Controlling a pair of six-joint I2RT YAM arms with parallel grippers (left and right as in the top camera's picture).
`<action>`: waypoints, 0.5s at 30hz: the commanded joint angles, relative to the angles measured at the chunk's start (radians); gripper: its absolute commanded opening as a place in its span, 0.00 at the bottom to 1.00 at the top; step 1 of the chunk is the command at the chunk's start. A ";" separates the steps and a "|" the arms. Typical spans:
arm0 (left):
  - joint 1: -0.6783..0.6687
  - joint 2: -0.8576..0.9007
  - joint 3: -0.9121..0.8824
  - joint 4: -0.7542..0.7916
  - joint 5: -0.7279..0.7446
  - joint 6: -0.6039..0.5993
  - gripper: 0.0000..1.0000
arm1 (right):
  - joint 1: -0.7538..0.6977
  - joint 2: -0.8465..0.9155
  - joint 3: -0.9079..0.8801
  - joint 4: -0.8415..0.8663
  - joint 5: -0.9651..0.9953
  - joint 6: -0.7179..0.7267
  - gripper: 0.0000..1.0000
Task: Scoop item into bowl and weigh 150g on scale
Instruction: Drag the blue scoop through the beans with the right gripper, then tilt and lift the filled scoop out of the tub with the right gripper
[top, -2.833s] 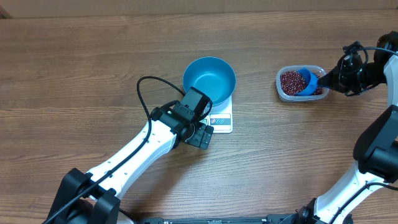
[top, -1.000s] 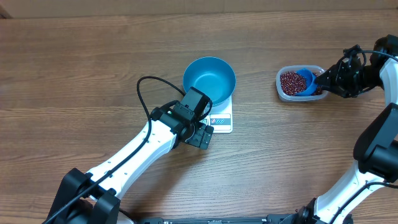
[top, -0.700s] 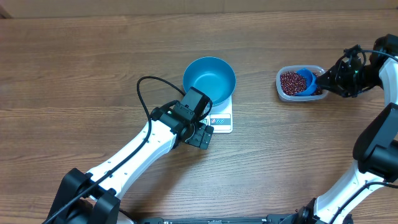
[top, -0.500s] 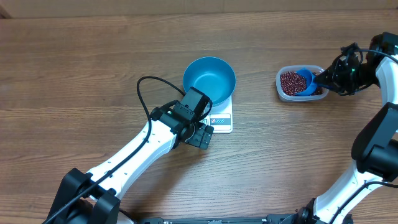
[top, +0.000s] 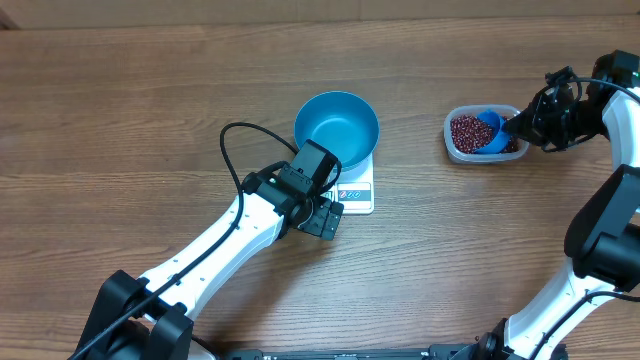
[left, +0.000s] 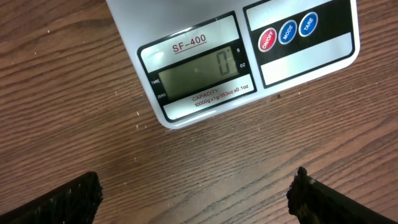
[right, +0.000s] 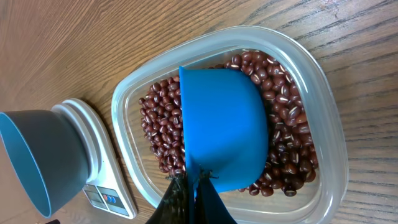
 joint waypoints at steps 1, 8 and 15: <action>-0.007 -0.007 -0.005 0.003 -0.010 0.020 0.99 | -0.012 0.010 -0.006 0.006 -0.013 -0.004 0.04; -0.007 -0.007 -0.005 0.003 -0.010 0.020 0.99 | -0.016 0.010 -0.006 -0.010 -0.049 -0.024 0.04; -0.007 -0.007 -0.005 0.003 -0.010 0.020 1.00 | -0.033 0.010 -0.006 -0.002 -0.144 -0.053 0.04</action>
